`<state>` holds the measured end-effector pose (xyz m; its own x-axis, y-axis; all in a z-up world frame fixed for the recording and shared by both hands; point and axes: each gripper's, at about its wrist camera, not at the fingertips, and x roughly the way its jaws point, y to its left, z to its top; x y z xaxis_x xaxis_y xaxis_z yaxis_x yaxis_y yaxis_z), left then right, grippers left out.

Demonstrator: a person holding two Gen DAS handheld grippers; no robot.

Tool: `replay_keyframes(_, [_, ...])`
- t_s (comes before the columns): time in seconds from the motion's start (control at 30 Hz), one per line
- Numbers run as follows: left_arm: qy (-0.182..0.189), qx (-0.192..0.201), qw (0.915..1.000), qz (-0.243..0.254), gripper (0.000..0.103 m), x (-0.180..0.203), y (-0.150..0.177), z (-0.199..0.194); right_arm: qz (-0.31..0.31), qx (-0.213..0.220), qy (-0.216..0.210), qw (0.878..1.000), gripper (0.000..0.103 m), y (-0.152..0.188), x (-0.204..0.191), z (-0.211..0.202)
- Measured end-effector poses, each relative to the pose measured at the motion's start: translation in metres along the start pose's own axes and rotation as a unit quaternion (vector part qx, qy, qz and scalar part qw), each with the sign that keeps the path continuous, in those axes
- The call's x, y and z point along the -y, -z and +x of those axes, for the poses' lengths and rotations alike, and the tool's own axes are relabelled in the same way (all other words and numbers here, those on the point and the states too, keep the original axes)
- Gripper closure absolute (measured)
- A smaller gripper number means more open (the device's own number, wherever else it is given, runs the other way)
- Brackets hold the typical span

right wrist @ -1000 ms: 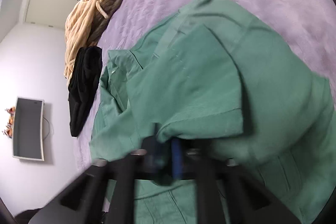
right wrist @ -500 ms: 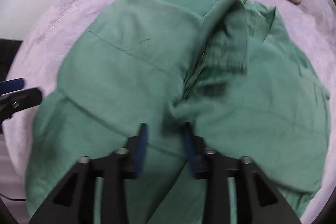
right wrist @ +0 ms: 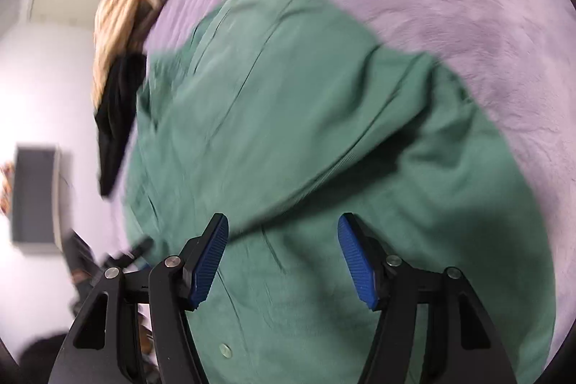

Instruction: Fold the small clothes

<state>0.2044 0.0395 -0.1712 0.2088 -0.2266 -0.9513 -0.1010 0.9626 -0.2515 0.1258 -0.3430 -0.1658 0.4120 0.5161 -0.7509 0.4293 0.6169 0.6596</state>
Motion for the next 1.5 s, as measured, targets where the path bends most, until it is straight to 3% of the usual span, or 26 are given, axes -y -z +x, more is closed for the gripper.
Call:
replay_keyframes(0.03, [-0.003, 0.002, 1.0, -0.002, 0.001, 0.003, -0.004, 0.003, 0.01, 0.008, -0.006, 1.0, 0.036, -0.007, 0.002, 0.0])
replay_keyframes(0.07, [-0.002, 0.006, 1.0, -0.005, 0.008, 0.004, -0.005, 0.003, 0.015, 0.017, -0.008, 1.0, 0.036, -0.015, 0.003, -0.002])
replay_keyframes(0.1, [-0.003, 0.013, 0.9999, -0.008, 0.022, 0.005, -0.008, 0.0, 0.014, 0.026, -0.011, 0.999, 0.048, -0.019, 0.001, -0.004])
replay_keyframes(0.13, [-0.003, 0.014, 0.9999, -0.006, 0.066, 0.007, -0.01, -0.002, 0.007, 0.036, -0.011, 0.999, 0.1, -0.024, -0.003, -0.007])
replay_keyframes(0.17, [-0.014, 0.009, 0.9999, -0.006, 0.084, 0.007, -0.012, -0.002, -0.002, 0.045, 0.002, 0.999, 0.099, -0.026, -0.011, -0.009])
replay_keyframes(0.23, [-0.003, 0.015, 0.9998, -0.014, 0.092, 0.002, -0.012, -0.01, -0.025, 0.069, 0.012, 0.997, 0.099, -0.028, -0.018, -0.019])
replay_keyframes(0.3, [0.01, 0.026, 0.9996, -0.011, 0.092, 0.0, -0.008, -0.02, -0.046, 0.068, 0.03, 0.996, 0.099, -0.03, -0.013, -0.024])
replay_keyframes(0.4, [-0.03, 0.033, 0.9988, 0.022, 0.092, 0.002, 0.002, -0.019, -0.045, 0.022, 0.081, 0.995, 0.098, -0.028, 0.013, -0.012])
replay_keyframes(0.5, [-0.053, 0.018, 0.9983, 0.018, 0.092, -0.012, 0.008, -0.002, -0.007, 0.002, 0.049, 0.999, 0.094, -0.022, 0.033, -0.017])
replay_keyframes(0.57, [-0.054, 0.023, 0.9981, 0.018, 0.092, -0.014, 0.008, -0.006, -0.027, -0.011, 0.054, 0.998, 0.078, -0.013, 0.029, -0.027])
replay_keyframes(0.6, [-0.064, 0.029, 0.9973, 0.023, 0.092, -0.014, 0.007, -0.01, -0.042, -0.014, 0.052, 0.998, 0.061, -0.009, 0.023, -0.033])
replay_keyframes(0.63, [-0.078, 0.034, 0.9959, 0.029, 0.092, -0.013, 0.007, -0.016, -0.067, -0.009, 0.048, 0.997, 0.053, -0.002, 0.014, -0.042])
replay_keyframes(0.7, [-0.084, 0.045, 0.9949, 0.031, 0.092, -0.014, 0.006, -0.027, -0.116, 0.013, 0.051, 0.992, 0.052, -0.001, -0.005, -0.057])
replay_keyframes(0.8, [-0.08, 0.062, 0.9942, 0.035, 0.092, -0.011, 0.002, -0.045, -0.139, 0.048, 0.061, 0.987, 0.052, -0.027, -0.021, -0.066])
replay_keyframes(0.9, [-0.081, 0.082, 0.992, 0.051, 0.092, 0.005, -0.009, -0.053, -0.118, 0.059, 0.05, 0.99, 0.051, -0.077, -0.027, -0.045])
replay_keyframes(1.0, [-0.074, 0.085, 0.9921, 0.055, 0.092, 0.021, -0.02, -0.047, -0.093, 0.062, 0.055, 0.992, 0.051, -0.123, -0.031, -0.014])
replay_keyframes(1.13, [-0.075, 0.08, 0.9925, 0.055, 0.092, 0.039, -0.024, -0.032, -0.036, 0.028, 0.034, 0.998, 0.053, -0.162, -0.023, 0.027])
replay_keyframes(1.17, [-0.074, 0.08, 0.9925, 0.055, 0.092, 0.041, -0.024, -0.031, -0.046, 0.017, 0.037, 0.998, 0.066, -0.164, -0.027, 0.035])
replay_keyframes(1.2, [-0.072, 0.079, 0.9928, 0.055, 0.092, 0.045, -0.025, -0.026, -0.069, 0.014, 0.055, 0.996, 0.1, -0.163, -0.034, 0.039])
replay_keyframes(1.3, [-0.08, 0.07, 0.9924, 0.063, 0.092, 0.051, -0.027, -0.014, -0.107, 0.037, 0.1, 0.988, 0.1, -0.164, -0.038, 0.041])
replay_keyframes(1.43, [-0.108, 0.056, 0.9888, 0.086, 0.092, 0.051, -0.029, 0.012, -0.059, 0.052, 0.09, 0.993, 0.101, -0.172, -0.011, 0.037])
replay_keyframes(1.5, [-0.11, 0.057, 0.988, 0.092, 0.092, 0.051, -0.03, 0.015, -0.055, 0.062, 0.108, 0.991, 0.099, -0.168, -0.01, 0.023])
